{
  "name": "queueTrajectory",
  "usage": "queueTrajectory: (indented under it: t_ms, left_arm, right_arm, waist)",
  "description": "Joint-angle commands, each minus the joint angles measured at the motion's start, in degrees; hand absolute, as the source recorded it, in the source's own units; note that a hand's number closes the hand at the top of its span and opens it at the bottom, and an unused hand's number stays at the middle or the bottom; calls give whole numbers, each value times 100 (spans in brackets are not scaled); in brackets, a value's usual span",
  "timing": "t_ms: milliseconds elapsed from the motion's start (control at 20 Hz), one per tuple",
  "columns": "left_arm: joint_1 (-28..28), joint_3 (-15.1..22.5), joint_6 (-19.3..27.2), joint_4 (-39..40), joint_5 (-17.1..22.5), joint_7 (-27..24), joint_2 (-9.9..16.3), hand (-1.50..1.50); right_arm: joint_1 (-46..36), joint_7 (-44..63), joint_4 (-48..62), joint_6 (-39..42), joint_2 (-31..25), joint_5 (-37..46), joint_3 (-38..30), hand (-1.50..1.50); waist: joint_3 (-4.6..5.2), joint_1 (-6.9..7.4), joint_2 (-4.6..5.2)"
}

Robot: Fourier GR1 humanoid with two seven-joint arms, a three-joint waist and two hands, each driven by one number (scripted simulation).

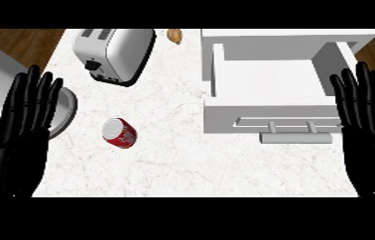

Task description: Pick up the can, place it into the drawer and close the drawer

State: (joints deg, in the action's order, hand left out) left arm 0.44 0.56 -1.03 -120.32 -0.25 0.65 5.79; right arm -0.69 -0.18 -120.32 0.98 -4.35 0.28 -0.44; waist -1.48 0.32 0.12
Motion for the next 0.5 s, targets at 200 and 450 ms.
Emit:
queueTrajectory:
  t_ms: [200, 450]
  left_arm:
    - [594, -497, -624, -384, 752, -180, 280, -150]
    - [1274, -444, 67, 0, 607, 1130, -94, -150]
  right_arm:
    - [-261, 92, 319, -45, 8, -254, -328, -150]
    - [444, 1193, 252, -364, 57, -143, -422, -150]
  waist:
    - [149, -1, -15]
    - [148, -4, -12]
